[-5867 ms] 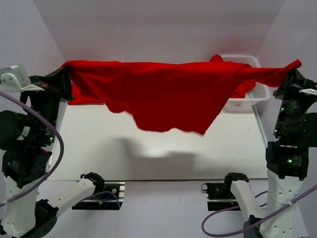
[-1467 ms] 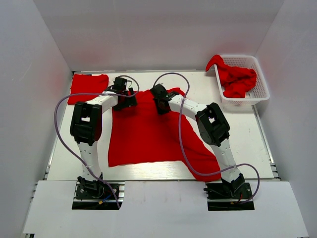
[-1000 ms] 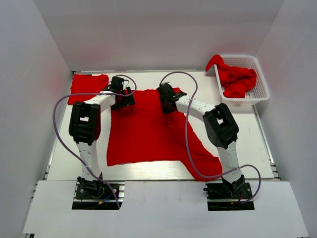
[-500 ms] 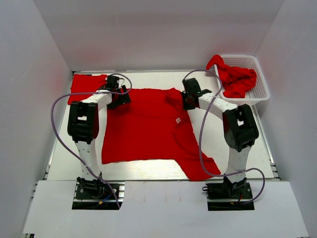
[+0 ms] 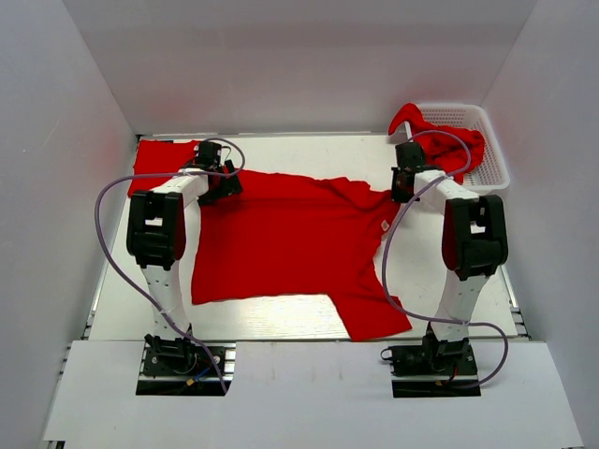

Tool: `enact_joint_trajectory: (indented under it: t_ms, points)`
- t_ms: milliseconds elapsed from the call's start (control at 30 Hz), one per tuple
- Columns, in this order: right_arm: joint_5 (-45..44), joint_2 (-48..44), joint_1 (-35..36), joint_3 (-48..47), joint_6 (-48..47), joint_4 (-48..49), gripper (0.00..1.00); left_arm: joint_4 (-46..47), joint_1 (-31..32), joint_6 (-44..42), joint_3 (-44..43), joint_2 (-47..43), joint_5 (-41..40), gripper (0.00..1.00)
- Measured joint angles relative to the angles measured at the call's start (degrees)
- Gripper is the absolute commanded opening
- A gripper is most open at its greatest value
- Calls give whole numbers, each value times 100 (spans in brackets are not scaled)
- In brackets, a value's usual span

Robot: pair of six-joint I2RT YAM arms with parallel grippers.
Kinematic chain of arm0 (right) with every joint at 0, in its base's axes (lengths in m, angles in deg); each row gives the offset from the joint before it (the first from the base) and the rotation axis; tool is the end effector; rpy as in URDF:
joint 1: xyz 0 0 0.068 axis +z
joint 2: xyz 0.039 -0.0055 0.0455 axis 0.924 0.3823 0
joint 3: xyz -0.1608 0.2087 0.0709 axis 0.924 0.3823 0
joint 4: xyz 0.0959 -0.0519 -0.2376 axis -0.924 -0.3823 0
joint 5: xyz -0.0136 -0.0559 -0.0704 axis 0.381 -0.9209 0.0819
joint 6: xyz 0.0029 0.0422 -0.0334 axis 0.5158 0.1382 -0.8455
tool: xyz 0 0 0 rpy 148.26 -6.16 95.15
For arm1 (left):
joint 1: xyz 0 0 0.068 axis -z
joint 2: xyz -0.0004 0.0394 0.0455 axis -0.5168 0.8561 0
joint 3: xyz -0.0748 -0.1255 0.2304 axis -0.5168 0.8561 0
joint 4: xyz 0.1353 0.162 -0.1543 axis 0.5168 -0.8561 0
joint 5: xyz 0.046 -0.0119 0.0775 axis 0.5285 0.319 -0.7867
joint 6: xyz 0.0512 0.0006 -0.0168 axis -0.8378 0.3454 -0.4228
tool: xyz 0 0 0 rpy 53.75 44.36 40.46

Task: Fold and stack the t-shirts
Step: Flatten out the tshirt

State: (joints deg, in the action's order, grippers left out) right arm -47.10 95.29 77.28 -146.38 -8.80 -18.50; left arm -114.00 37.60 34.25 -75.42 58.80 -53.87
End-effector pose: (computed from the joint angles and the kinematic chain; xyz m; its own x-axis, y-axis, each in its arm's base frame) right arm 0.4133 0.0616 0.1907 -0.7695 0.0650 -0.6353 0.1505 0.9853 -0.0814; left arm 0.4392 -0.0455 0.1584 -0.7976 -0.3235 -0.5091 -0.3093 0.9440 -0.1153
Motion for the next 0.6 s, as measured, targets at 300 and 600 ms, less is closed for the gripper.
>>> enact_joint_trajectory:
  t_ms: [300,600]
  points:
    - [-9,415,-103,-839,-83,-310,39,-74,-7,-98,-66,28,50,99]
    - [1126,199,-66,-883,-678,-291,90,-68,-129,-275,-87,39,142,99]
